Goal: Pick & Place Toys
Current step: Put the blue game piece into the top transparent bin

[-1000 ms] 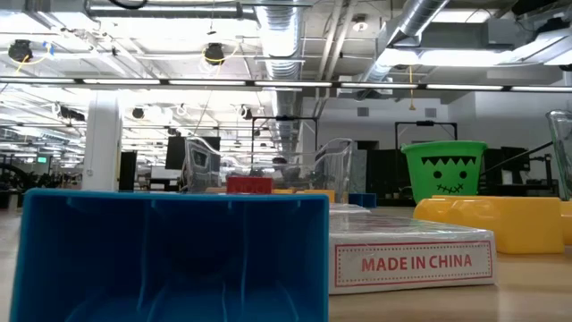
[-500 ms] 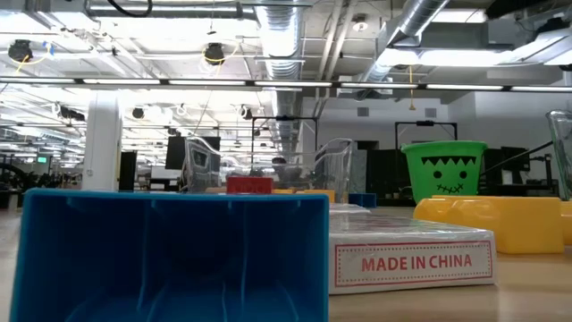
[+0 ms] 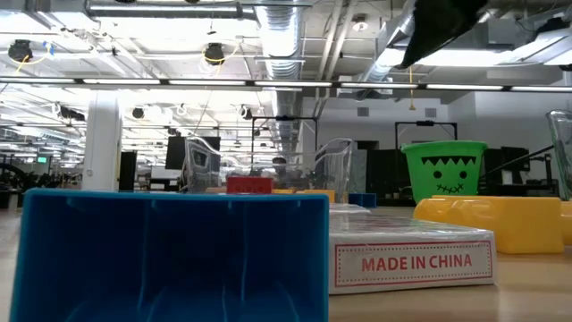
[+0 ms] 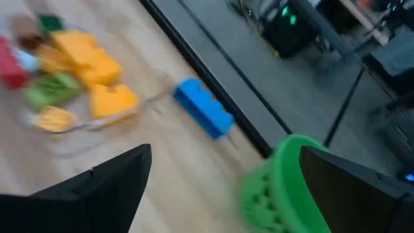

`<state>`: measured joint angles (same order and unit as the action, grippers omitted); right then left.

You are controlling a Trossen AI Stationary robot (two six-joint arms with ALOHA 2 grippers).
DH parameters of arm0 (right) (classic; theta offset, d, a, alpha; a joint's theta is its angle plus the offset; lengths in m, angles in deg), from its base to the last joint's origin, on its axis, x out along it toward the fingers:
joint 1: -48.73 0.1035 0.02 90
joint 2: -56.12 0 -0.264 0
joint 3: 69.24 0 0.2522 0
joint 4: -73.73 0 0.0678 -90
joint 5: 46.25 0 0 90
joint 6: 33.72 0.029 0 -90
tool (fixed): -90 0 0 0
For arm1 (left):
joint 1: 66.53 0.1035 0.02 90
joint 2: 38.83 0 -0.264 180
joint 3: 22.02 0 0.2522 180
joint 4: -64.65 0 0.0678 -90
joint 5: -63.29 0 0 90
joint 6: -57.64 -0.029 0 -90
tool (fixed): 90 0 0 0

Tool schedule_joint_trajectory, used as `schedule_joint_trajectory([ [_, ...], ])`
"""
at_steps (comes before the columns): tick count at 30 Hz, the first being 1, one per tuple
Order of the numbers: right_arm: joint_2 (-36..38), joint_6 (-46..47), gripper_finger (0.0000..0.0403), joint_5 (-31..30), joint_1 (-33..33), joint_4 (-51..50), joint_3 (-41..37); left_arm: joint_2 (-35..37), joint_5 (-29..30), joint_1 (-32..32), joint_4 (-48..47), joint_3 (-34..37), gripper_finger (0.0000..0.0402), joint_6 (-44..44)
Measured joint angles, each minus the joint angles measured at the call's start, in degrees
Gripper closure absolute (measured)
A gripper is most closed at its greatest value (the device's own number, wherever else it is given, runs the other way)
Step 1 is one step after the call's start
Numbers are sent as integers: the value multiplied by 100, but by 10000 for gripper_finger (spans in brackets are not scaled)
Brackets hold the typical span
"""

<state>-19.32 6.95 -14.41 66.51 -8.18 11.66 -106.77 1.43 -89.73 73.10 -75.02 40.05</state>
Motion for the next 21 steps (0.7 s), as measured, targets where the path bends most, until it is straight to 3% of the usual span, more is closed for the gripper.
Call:
schedule_joint_trajectory([
  [3,361,-1774,19,829,-1019,863,103,289,5,0,-394,0,112,285],
  [8,861,-4392,19,3598,-2805,2724,117,491,3,2,-838,0,112,467],
  [13,674,-5989,19,6045,-4580,2398,459,492,1,2,-987,0,112,556],
  [17,50,-6969,19,6416,-5513,1833,952,492,2,2,-984,0,112,607],
  [21,-772,-7317,19,6425,-5970,1588,1491,492,2,2,-984,0,112,607],
])
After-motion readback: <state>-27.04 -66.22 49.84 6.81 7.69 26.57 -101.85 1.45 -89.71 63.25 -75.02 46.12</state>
